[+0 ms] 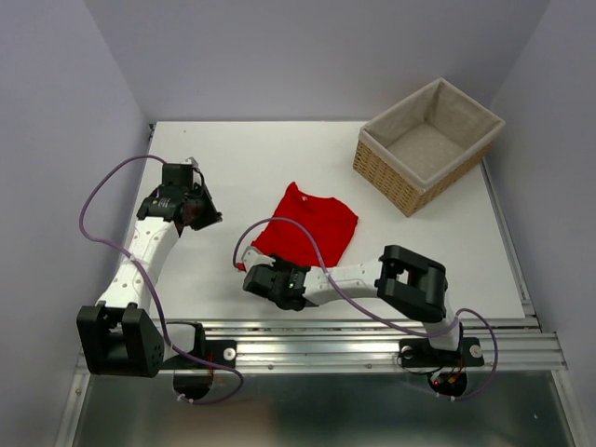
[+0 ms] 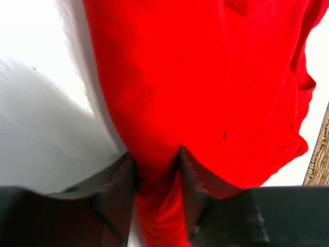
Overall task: Roll the t-shirts
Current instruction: Roll the T-shirt to the center of the board.
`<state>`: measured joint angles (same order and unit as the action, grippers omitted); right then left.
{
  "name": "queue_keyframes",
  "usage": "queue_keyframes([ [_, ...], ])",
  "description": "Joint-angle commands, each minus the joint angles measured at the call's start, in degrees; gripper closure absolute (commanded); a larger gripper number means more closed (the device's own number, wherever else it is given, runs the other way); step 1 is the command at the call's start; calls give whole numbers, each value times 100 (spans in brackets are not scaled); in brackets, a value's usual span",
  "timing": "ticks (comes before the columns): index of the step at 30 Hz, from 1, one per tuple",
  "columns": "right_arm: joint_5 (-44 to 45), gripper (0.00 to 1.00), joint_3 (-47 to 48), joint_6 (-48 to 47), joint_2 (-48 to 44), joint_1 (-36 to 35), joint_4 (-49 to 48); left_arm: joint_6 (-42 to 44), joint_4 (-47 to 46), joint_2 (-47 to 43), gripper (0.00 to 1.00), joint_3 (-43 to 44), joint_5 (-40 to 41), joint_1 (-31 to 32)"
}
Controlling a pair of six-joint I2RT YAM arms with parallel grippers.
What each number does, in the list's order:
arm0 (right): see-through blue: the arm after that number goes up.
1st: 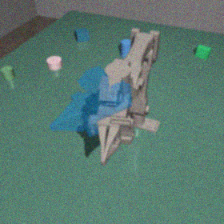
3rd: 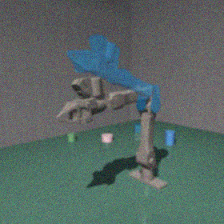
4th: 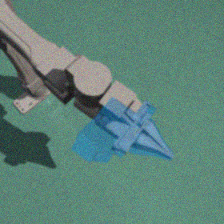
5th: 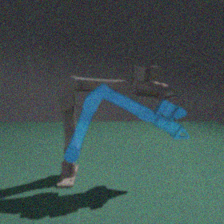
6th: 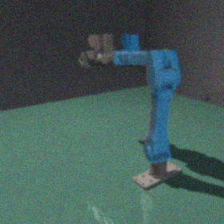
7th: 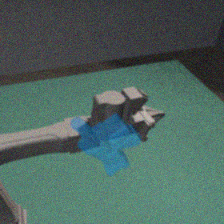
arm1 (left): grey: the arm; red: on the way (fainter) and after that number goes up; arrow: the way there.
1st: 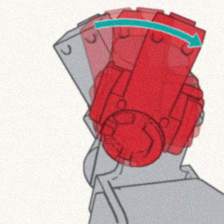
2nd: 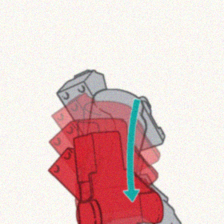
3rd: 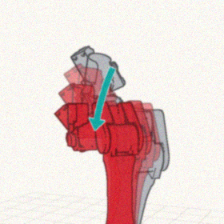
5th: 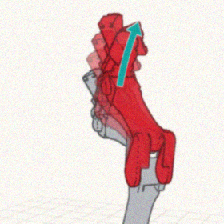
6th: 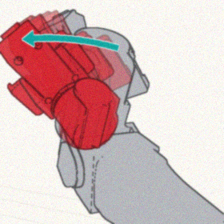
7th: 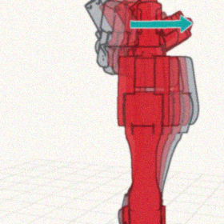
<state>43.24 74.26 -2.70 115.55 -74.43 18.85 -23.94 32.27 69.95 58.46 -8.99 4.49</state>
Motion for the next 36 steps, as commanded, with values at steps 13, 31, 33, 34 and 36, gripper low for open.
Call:
queue_keyframes([
  [13,-2574,99,-122,1332,-919,816,-496,206,-107,-70,96,-1,-76,-71],
  [31,-6643,99,-113,3705,-982,2283,-1357,294,-204,-228,79,-106,-339,-71],
  [33,-7030,99,-148,4021,-868,2468,-1498,294,-274,-263,78,-159,-454,-71],
  [34,-7145,99,-157,4119,-832,2521,-1612,285,-300,-280,78,-211,-480,-71],
  [36,-7417,99,-227,4373,-788,2653,-1779,259,-335,-281,78,-290,-559,-71],
])
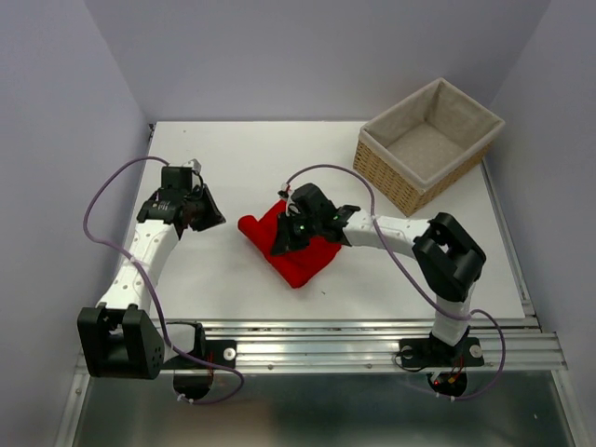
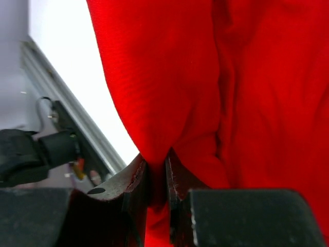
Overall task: Roll the t-shirts
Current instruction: Roll the T-shirt to the center of the board.
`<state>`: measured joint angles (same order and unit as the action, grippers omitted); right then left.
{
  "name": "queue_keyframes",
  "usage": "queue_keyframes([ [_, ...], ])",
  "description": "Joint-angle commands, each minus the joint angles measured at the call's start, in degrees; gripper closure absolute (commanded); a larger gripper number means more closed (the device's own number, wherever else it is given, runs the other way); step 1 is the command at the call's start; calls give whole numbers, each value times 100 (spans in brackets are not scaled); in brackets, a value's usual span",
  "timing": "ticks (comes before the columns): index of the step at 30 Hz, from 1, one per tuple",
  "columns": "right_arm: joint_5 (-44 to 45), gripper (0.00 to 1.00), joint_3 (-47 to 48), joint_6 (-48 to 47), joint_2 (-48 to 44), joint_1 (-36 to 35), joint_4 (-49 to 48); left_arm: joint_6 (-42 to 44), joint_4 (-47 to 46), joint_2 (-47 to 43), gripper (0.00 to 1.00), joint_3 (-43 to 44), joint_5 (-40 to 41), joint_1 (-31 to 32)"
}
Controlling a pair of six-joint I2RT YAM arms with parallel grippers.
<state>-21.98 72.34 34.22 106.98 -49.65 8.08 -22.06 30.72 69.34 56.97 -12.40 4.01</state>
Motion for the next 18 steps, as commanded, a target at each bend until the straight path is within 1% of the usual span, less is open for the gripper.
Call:
queue_keyframes([
  [1,-992,99,-122,770,86,175,-937,62,-198,-228,78,-177,-297,-23],
  [5,-1579,99,-334,1148,235,420,-1377,-17,-382,-246,79,-423,-665,-23],
  [7,-1739,99,-430,1333,323,482,-1554,-78,-514,-263,80,-590,-807,-6],
  [12,-2003,99,-501,1429,455,535,-1695,-202,-716,-255,87,-775,-1080,65],
  [18,-2363,99,-545,1702,622,535,-2064,-289,-901,-88,89,-863,-1273,249],
])
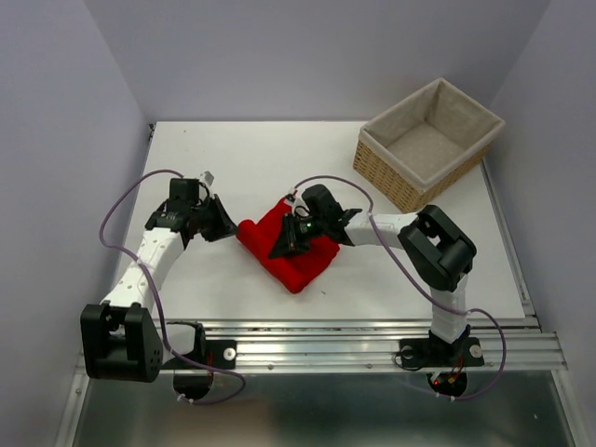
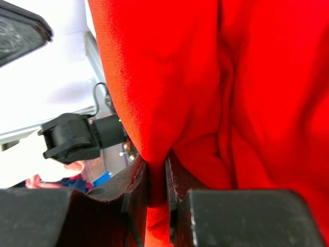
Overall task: Roll the t-shirts
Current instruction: Roll the T-shirt to the center of the board.
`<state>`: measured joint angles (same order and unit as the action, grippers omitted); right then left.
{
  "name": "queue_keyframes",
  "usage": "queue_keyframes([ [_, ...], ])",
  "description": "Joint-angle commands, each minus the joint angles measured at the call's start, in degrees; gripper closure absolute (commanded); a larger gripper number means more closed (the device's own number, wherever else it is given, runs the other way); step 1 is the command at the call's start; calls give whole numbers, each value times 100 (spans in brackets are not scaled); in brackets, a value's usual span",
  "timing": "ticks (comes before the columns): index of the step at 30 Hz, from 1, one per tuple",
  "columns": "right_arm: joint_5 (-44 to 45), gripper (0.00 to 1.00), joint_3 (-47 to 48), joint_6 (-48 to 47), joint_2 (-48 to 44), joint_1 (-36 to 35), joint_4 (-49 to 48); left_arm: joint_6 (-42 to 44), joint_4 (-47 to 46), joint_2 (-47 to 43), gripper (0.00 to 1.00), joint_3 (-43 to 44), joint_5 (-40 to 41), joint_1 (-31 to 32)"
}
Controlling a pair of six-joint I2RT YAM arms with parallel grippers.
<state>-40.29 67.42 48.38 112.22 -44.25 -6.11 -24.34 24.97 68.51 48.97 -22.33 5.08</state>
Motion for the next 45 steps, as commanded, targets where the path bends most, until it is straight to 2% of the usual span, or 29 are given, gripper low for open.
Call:
queue_keyframes([
  [1,-567,99,-53,312,115,-5,-672,-97,-344,65,89,-89,-281,177],
  [16,-1209,99,-220,646,458,171,-1279,-361,-783,953,94,104,-79,766],
  [20,-1200,99,-282,646,432,224,-1314,-388,-739,752,95,244,219,775],
  [23,-1191,99,-317,646,414,224,-1332,-388,-512,374,92,394,692,775],
  [24,-1191,99,-326,638,397,224,-1340,-379,-415,313,89,437,816,775],
  [26,-1183,99,-335,611,397,224,-1340,-396,-108,189,72,508,1123,766],
  [27,-1174,99,-343,602,388,224,-1340,-414,41,119,49,500,1186,775],
  [30,-1130,99,-361,568,362,224,-1331,-650,253,40,11,464,1222,775],
  [34,-1025,99,-396,532,335,224,-1323,-1353,368,-13,1,385,968,862],
  [40,-875,99,-440,444,291,224,-1296,-2328,403,232,1,192,1037,1065],
  [45,-778,99,-458,304,221,224,-1121,-2541,693,663,1,516,1335,1074],
])
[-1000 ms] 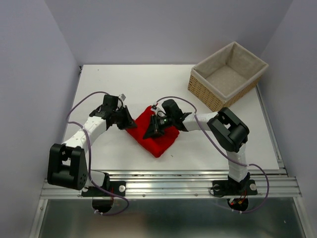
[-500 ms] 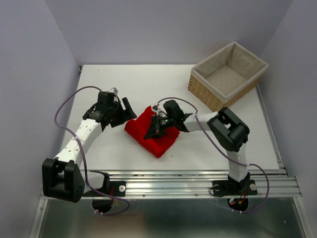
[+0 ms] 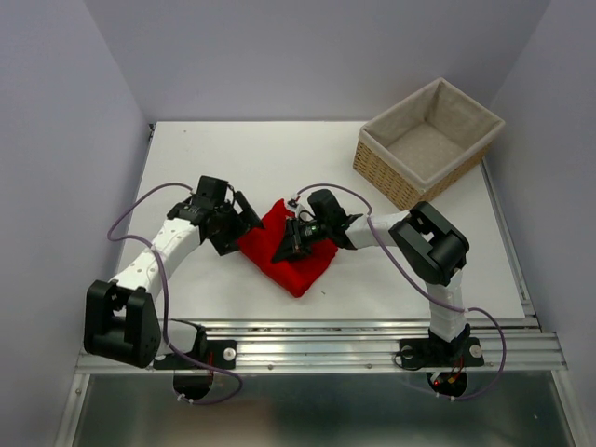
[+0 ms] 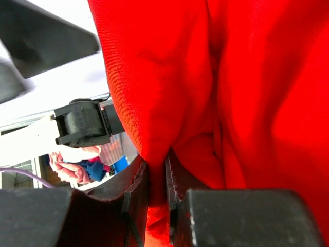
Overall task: Roll the t-shirts
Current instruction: Roll the T-shirt to the center of the board.
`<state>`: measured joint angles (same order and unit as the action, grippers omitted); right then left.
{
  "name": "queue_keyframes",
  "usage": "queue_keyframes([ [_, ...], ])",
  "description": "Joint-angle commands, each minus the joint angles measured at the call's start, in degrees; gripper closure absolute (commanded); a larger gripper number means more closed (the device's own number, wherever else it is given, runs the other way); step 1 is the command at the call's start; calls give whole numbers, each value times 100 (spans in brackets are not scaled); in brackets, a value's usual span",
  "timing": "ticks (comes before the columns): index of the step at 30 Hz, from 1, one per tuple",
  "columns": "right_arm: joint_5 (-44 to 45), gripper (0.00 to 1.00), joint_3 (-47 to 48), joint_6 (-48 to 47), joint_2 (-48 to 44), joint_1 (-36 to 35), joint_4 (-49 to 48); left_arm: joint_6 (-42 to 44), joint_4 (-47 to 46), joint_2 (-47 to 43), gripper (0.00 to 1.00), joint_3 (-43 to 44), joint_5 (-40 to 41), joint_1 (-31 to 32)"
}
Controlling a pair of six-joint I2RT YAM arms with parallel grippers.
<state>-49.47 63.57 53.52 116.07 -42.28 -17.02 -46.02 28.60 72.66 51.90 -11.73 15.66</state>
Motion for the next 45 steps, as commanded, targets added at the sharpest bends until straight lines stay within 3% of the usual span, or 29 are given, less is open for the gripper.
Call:
queue_keyframes([
  [1,148,99,-64,-245,-172,27,-12,-416,539,440,1,407,363,33],
  [6,175,99,-82,-272,-164,27,5,-408,1025,1012,2,830,742,147],
  [10,184,99,-99,-298,-164,27,5,-469,691,1127,7,726,637,271],
  [17,184,99,-126,-315,-155,27,23,-452,673,1338,9,760,628,350],
  [21,201,99,-108,-307,-129,27,23,-513,752,1391,19,769,751,411],
  [24,201,99,-91,-324,-129,27,40,-522,805,1452,27,787,786,429],
  [27,219,99,-90,-359,-120,27,75,-540,823,1496,53,839,786,455],
  [30,271,99,-90,-412,-129,27,163,-531,823,1531,65,901,768,473],
  [32,324,99,-99,-474,-164,27,216,-513,805,1575,82,918,742,482],
  [33,350,96,-108,-482,-190,27,234,-505,796,1593,88,918,690,482],
  [34,420,92,-125,-535,-216,27,251,-504,779,1637,100,910,681,482],
  [35,464,85,-126,-561,-251,27,286,-504,779,1646,100,901,654,491],
  [36,526,67,-126,-605,-347,27,365,-504,770,1672,100,892,637,491],
  [37,657,58,-126,-701,-409,27,409,-504,761,1690,100,883,636,499],
  [38,728,42,-126,-763,-471,27,549,-513,770,1707,100,866,654,499],
  [42,1254,22,-99,-1298,-979,27,1110,-557,770,1707,100,831,715,526],
  [45,1571,15,-73,-1607,-1262,-25,1647,-557,779,1725,100,831,733,526],
])
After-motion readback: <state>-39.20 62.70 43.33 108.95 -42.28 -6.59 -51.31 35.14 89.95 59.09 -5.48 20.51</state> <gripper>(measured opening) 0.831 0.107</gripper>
